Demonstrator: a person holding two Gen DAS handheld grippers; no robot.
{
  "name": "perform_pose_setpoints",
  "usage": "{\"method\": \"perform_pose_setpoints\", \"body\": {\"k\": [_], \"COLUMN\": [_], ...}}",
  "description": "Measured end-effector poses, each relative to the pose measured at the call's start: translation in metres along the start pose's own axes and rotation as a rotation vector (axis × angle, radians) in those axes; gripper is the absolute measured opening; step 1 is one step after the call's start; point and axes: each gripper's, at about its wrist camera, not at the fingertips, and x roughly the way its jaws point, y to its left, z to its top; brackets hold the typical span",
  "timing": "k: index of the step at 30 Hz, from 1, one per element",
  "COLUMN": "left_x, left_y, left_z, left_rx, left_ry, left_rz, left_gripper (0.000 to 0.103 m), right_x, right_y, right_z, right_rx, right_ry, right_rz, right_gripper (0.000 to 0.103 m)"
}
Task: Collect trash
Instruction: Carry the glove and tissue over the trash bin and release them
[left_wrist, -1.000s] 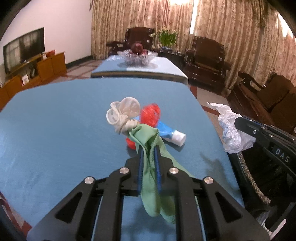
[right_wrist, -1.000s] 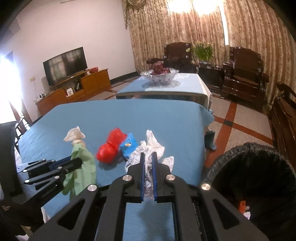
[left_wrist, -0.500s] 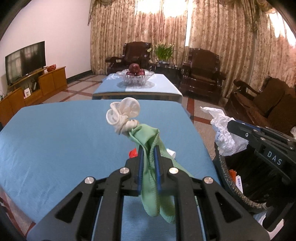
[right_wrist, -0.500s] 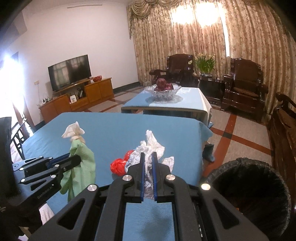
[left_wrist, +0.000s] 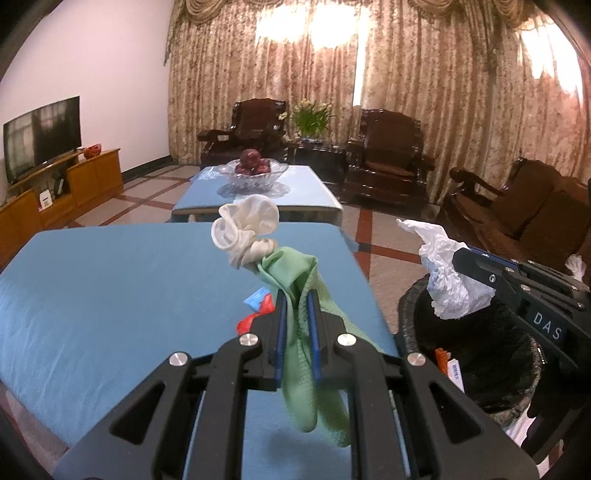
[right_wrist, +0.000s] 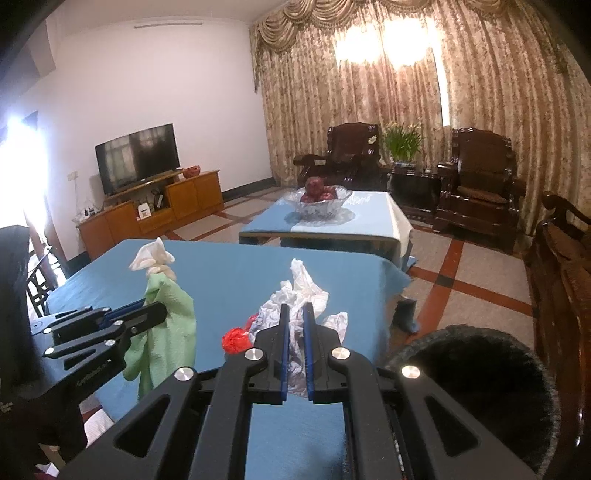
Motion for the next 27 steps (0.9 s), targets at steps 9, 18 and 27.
{"method": "perform_pose_setpoints", "body": {"k": [9, 18, 27], "left_x": [0.002, 0.017, 0.038], "left_y": [-0.049, -0.103, -0.155], "left_z": [0.014, 0.016, 0.009], "left_rx": [0.063, 0.118, 0.172], "left_ry": [-0.02, -0.021, -0.007], "left_rz": [-0.1, -0.205, -0.301], "left_gripper": [0.01, 0.01, 0.01], "right_x": [-0.037, -0.066, -0.084], "right_y": [-0.043, -0.088, -0.133], "right_z": [0.005, 0.002, -0.007], "right_rx": [0.031, 0.067, 0.118], "right_ry": [-0.047, -0.067, -0.072], "right_rz": [-0.088, -0.19, -0.282], "right_gripper": [0.007, 0.007, 0.007]}}
